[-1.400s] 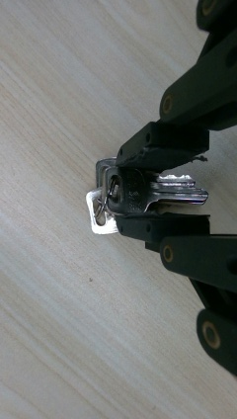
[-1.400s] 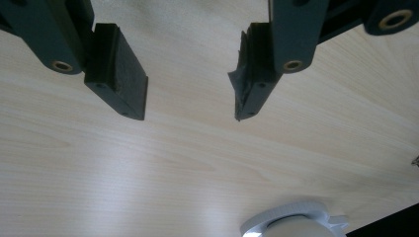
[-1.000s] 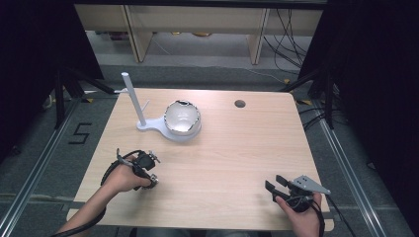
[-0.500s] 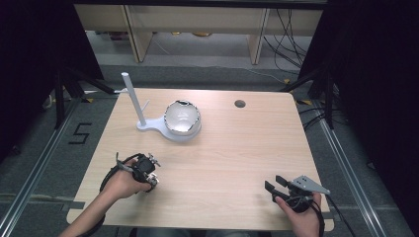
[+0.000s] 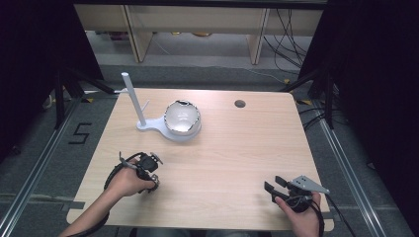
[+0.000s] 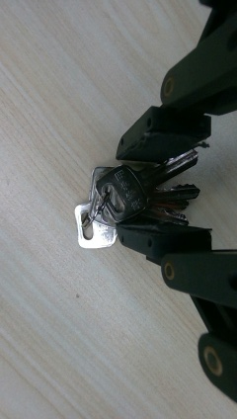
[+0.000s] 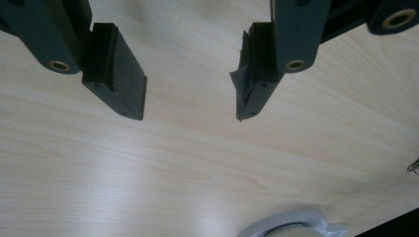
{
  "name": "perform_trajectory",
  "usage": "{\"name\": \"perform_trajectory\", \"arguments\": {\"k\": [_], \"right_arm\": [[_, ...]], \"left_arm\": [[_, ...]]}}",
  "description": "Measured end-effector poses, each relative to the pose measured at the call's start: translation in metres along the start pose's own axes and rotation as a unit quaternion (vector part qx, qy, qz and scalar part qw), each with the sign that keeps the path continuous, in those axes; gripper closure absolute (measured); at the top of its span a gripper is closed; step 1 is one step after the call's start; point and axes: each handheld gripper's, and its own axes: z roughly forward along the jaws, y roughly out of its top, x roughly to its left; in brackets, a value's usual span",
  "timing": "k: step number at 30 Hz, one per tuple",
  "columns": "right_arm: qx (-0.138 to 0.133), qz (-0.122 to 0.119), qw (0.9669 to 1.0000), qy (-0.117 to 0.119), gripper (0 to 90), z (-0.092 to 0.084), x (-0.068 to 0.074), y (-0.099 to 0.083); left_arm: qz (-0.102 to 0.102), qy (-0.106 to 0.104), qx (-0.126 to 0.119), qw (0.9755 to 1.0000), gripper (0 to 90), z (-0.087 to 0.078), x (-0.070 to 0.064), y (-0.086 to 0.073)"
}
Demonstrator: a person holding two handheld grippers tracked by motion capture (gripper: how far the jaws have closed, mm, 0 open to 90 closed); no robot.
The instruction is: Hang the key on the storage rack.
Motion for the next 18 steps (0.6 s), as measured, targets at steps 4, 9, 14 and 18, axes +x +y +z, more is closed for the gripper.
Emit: {"name": "perform_trajectory", "arguments": {"k": [4,9,14,18], "right_arm": [[-0.005,-0.005,1.0,0.005,46.1,0.0014,0.0008,-0.0001],[0.003,0.007,1.0,0.005,46.1,0.0009,0.001,-0.0008],[0.006,0.004,0.9999,0.009,45.9,0.0017,0.0022,-0.0008],[-0.001,-0.006,1.0,0.008,45.8,0.003,0.0003,-0.0011]], "left_arm": [[0.013,-0.001,0.011,0.9998,67.5,0.0003,0.0,0.0019],[0.021,-0.009,0.007,0.9997,73.6,0.0006,-0.0004,0.0016],[0.022,-0.013,0.012,0.9996,71.9,0.0001,0.0013,0.0023],[0.028,-0.013,0.005,0.9995,62.0,0.0009,-0.0004,0.003]]}}
